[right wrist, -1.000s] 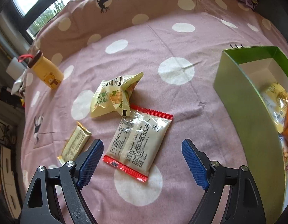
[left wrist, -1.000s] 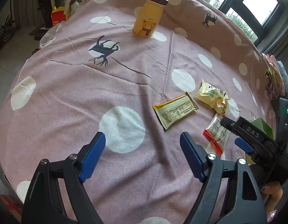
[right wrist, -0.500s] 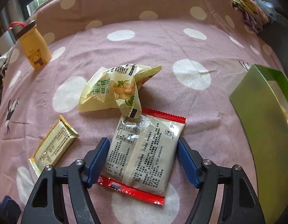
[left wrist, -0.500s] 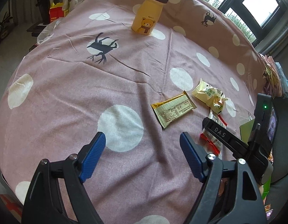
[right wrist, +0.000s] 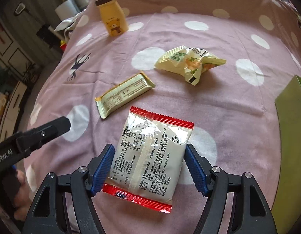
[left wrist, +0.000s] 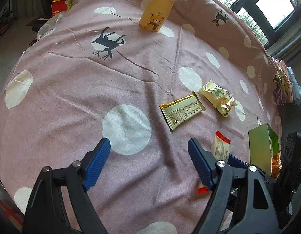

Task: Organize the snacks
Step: 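Grasp the red-edged white biscuit pack with the right tool, then lift the biscuit pack and carry it over the green box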

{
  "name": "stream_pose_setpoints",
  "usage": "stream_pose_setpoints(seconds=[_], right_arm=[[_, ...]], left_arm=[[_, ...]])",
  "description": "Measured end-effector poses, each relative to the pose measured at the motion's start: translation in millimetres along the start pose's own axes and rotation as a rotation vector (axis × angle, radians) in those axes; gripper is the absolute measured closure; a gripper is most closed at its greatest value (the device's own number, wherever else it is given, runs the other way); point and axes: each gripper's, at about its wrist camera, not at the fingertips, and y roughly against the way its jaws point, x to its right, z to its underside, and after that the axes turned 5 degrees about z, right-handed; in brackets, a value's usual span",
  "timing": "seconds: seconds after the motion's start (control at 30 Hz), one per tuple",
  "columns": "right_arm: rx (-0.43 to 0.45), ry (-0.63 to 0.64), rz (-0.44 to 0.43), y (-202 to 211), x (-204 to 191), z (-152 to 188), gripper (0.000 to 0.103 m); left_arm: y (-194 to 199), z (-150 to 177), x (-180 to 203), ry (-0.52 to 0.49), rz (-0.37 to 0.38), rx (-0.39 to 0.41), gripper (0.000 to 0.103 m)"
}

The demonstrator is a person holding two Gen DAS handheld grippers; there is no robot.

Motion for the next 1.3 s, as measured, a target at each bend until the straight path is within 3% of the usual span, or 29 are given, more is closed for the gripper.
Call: stream_pose_setpoints(seconds=[0.2, 0.33, 0.47, 0.6, 0.67, 0.73, 0.83, 1.1, 1.3], right_arm=[[0.025, -0.030, 0.037, 7, 15, -6, 0.027], [0.026, -0.232, -0.022, 16, 47, -6, 0.027], [-0.017, -0.384, -0.166, 7, 66, -3, 0.027], [-0.022, -0.375, -0.172, 1, 60, -4, 0.029], [-0.022, -0.377, -0.187, -1, 58, -4, 0.036], [-0.042, -0.379, -0.206, -5, 58, -4, 0.041], [-0.067, -0.361, -0.150, -13, 54, -3, 0.047], [-0.090, -0.348, -0.192, -21, 48, -3, 0.048], [-0.052, -0.346, -0.194, -7, 46, -4, 0.048]], left_arm=[[-2, 3, 7, -0.031, 0.050, -0.028, 0.023], [-8, 7, 16, -0.049, 0.121, -0.080, 0.031], [-18, 13, 31, -0.092, 0.157, -0.130, 0.036], [-32, 20, 42, -0.111, 0.217, -0.202, 0.040], [-40, 24, 48, -0.125, 0.219, -0.228, 0.049], [-46, 27, 53, -0.136, 0.217, -0.247, 0.051], [-52, 31, 59, -0.153, 0.233, -0.268, 0.052], [-55, 37, 74, -0.216, 0.204, -0.232, 0.053], [-36, 37, 83, -0.255, 0.223, -0.158, 0.053]])
